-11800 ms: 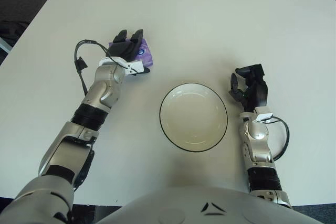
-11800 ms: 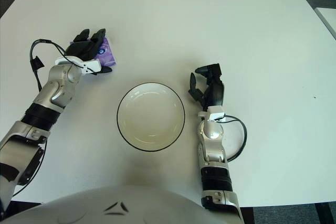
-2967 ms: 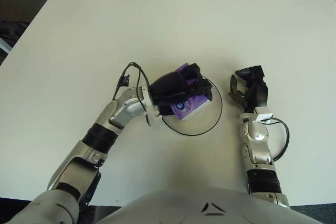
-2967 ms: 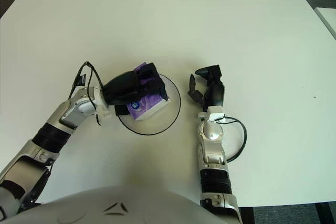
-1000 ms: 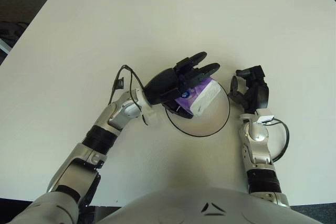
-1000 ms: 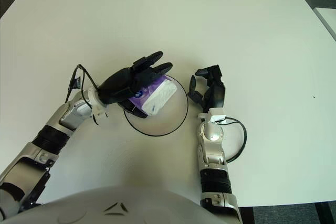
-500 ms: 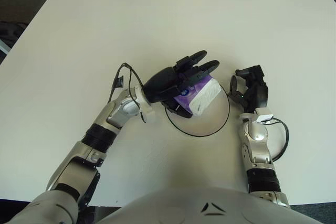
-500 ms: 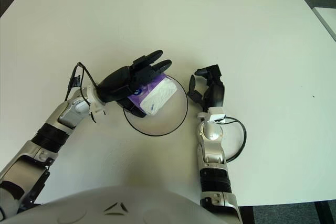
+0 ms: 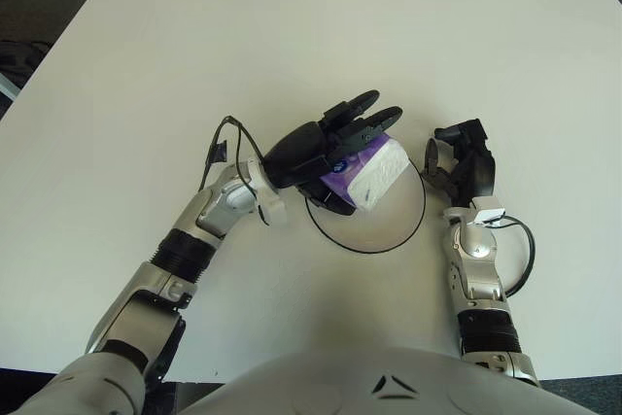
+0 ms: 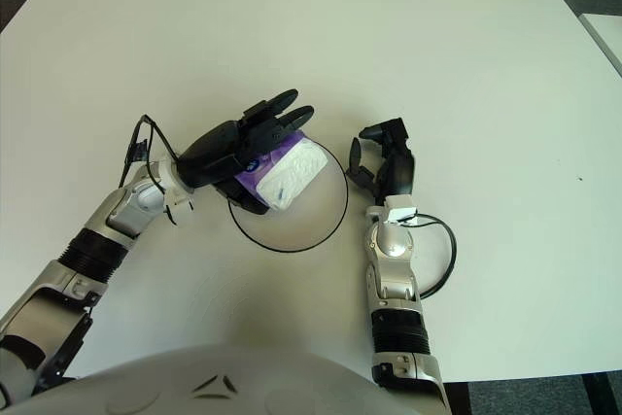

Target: Put the tissue paper into the plate.

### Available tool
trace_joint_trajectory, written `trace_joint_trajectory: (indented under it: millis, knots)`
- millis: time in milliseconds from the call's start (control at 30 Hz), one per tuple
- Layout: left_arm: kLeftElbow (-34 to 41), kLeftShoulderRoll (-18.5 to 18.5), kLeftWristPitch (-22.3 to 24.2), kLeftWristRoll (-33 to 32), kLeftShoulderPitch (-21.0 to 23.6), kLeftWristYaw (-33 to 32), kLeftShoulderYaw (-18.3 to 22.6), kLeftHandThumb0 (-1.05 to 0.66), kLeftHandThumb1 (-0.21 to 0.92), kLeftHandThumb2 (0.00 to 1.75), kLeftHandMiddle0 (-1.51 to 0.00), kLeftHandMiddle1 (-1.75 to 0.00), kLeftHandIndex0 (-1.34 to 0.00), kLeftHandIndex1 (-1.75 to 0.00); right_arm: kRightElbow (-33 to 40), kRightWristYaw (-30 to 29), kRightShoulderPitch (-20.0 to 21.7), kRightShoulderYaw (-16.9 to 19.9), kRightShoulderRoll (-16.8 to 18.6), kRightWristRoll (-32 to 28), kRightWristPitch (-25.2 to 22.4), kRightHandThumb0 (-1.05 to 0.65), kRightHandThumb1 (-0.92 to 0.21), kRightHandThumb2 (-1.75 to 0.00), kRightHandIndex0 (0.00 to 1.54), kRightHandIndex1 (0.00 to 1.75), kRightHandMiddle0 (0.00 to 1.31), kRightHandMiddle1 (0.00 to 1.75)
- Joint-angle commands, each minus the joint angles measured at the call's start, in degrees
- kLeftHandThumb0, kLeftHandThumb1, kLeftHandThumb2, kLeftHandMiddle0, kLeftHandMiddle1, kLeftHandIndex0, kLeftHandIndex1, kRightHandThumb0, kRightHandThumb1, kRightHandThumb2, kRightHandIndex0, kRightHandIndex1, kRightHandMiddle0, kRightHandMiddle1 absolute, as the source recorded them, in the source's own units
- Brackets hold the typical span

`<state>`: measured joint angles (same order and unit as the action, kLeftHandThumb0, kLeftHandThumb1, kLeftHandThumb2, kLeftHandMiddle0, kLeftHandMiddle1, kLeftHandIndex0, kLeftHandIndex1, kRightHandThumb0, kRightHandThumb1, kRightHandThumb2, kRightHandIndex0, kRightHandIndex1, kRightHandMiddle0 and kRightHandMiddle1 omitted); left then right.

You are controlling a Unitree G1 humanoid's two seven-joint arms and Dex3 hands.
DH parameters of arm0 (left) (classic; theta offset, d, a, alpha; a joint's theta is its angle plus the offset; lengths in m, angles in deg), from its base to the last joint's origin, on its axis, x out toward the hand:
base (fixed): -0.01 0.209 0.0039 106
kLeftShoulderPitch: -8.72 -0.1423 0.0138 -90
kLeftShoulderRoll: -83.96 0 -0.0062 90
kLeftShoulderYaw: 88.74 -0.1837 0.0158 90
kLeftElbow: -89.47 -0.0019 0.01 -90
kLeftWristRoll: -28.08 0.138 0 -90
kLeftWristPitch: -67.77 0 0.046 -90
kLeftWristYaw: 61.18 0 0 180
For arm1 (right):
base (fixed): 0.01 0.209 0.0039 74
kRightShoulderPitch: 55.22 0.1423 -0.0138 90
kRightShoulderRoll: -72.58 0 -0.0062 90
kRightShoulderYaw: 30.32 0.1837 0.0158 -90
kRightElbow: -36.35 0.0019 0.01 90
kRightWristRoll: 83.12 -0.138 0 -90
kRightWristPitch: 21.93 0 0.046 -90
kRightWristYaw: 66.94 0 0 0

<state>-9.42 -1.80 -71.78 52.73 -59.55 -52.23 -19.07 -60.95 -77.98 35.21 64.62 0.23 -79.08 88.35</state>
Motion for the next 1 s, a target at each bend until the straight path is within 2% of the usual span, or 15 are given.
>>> trace_joint_trajectory:
  millis: [0, 167, 333, 833, 967]
  knots:
    - [-0.14, 1.05, 0.41, -1.88, 0.5, 2.84, -0.55, -1.05, 0.92, 0.72, 0.0, 0.0, 0.0, 0.0, -4.83, 0.5, -2.99, 0.15, -0.05, -0.19, -3.76, -0.4, -0.6, -0.96, 0.56, 1.26, 0.39, 1.75]
    - [0.07, 1.89, 0.88, -2.47, 1.4, 5.53, -0.57, -1.05, 0.92, 0.66, 0.0, 0.0, 0.0, 0.0, -5.39, 0.58, -2.85, 0.22, -0.18, -0.13, -2.81, -0.4, -0.63, -0.92, 0.56, 1.25, 0.37, 1.75]
    - [-1.43, 2.51, -0.6, -0.26, 3.87, 6.27, -0.38, -1.05, 0.92, 0.6, 0.0, 0.0, 0.0, 0.0, -5.46, 0.31, -3.09, 0.11, -0.17, 0.13, -1.24, -0.39, -0.67, -0.87, 0.58, 1.24, 0.35, 1.75]
    - [-4.58, 2.99, -4.15, 8.12, 7.24, 2.03, 0.45, -1.05, 0.92, 0.59, 0.0, 0.0, 0.0, 0.0, -4.54, -0.45, -3.53, -0.01, 0.59, 0.33, -0.48, -0.39, -0.68, -0.86, 0.57, 1.21, 0.34, 1.75]
    - [-3.88, 4.23, -4.65, 14.13, 8.64, 0.2, 0.21, -1.05, 0.92, 0.6, 0.0, 0.0, 0.0, 0.0, -4.65, -0.93, -3.5, -0.08, 0.74, 0.77, 0.23, -0.39, -0.67, -0.88, 0.55, 1.19, 0.35, 1.75]
